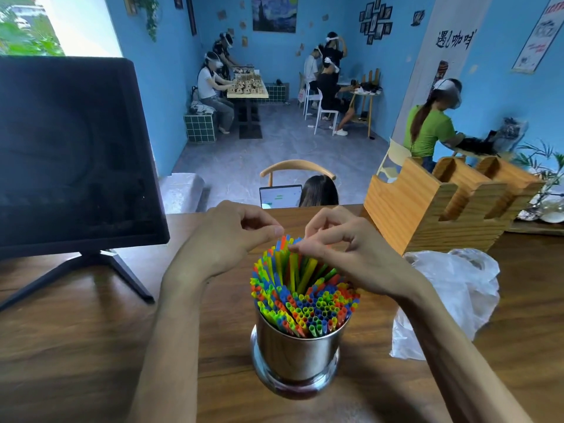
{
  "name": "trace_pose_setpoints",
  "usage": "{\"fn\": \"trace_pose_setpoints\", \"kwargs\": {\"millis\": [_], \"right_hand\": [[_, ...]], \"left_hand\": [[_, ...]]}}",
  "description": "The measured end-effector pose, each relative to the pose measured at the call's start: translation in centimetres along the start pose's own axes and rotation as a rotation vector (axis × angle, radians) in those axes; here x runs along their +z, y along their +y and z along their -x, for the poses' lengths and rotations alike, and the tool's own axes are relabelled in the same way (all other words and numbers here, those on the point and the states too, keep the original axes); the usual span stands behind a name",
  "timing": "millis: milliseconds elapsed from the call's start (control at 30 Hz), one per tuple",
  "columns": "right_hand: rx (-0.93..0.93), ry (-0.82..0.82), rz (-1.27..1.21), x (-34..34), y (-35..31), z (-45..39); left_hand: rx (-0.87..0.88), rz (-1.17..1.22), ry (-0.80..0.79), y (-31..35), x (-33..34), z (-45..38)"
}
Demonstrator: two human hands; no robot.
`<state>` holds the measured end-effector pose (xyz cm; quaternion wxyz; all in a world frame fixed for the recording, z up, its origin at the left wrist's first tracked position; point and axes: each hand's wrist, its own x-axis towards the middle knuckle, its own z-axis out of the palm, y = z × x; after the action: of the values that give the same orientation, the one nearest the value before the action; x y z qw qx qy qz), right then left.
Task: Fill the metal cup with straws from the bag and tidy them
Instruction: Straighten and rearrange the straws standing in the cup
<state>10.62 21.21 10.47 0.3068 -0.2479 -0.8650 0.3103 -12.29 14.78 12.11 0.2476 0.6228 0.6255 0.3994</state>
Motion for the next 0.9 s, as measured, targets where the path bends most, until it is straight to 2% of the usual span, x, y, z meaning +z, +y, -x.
{"fn": "trace_pose_setpoints", "kwargs": {"millis": [67, 133, 200, 267, 367, 700, 900], "right_hand": [[0.043, 0.075, -0.105, -0.7, -0.2, -0.3], [0.136, 0.136, -0.043, -1.3, 0.2, -0.6], [0.263, 0.049, 0.044, -1.7, 0.8, -0.7], [0.351, -0.045, 0.030, -1.5, 1.1, -0.6], [0.393, -0.045, -0.060, -1.3, 1.4, -0.6], [0.254, 0.073, -0.080, -1.5, 0.8, -1.2], [0.039, 0.235, -0.226, -1.5, -1.1, -2.0]], "left_hand": [[0.002, -0.001, 0.000, 0.0, 0.1, -0.1], [0.008, -0.001, -0.009, 0.0, 0.3, -0.2], [0.020, 0.002, -0.014, -0.1, 0.6, -0.3], [0.032, 0.013, -0.016, -0.2, 0.8, -0.4], [0.048, 0.013, -0.022, -0.4, 1.0, -0.7], [0.064, 0.013, 0.029, -0.7, 1.3, -1.0], [0.189, 0.057, -0.050, 1.0, 2.1, -1.0]]}}
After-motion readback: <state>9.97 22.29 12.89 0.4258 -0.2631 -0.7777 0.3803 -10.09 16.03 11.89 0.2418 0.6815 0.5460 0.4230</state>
